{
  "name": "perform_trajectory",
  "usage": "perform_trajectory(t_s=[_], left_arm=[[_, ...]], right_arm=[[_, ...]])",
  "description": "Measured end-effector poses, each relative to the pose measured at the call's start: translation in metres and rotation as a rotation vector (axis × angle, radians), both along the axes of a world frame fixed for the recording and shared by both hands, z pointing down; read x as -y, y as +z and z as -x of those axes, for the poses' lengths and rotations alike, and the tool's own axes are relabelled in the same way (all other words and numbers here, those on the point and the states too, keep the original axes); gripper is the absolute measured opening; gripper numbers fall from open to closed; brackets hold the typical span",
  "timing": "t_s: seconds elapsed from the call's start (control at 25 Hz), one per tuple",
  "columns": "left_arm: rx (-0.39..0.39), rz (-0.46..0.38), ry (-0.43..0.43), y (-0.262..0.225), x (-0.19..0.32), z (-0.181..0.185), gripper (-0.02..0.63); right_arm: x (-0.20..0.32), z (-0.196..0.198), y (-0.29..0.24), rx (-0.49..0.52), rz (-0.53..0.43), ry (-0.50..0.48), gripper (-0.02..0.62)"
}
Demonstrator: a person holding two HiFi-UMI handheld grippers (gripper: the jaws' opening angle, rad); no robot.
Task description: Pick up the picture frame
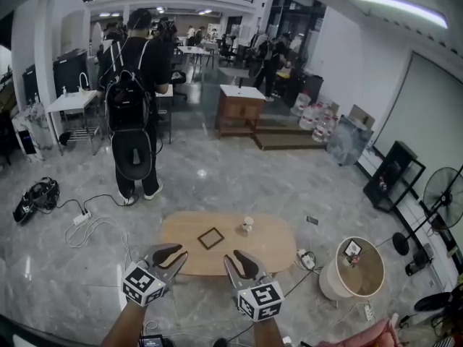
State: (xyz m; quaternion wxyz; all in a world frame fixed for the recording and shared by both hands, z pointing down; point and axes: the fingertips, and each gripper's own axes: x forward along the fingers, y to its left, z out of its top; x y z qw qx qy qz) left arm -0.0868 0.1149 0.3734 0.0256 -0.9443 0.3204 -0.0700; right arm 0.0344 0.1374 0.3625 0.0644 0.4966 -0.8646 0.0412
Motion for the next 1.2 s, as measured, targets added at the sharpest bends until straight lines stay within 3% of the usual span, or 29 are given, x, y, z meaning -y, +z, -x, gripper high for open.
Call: perform_trajectory(t_s=[0.32, 0.6, 0.96, 1.2], left_arm=[[0.027, 0.025, -0.072, 0.013, 0.008, -0.054, 0.082], [0.049, 0.053, -0.091, 0.017, 0.017, -0.064, 0.080], [0.030, 0.092, -0.045, 0.038, 0.077, -0.081, 0.080], [0.005, 0.089, 0.020, 0.035, 0.137, -0.085, 0.080]], right_arm=[[0.018, -0.064, 0.014, 0.029, 0.019, -0.055, 0.087], [0.031, -0.076, 0.021, 0.051, 0.049, -0.073, 0.087], [0.077, -0.088, 0.040, 0.021, 0.097, -0.038, 0.087], [0.133, -0.090, 0.038, 0.003, 0.099, 0.026, 0.087]])
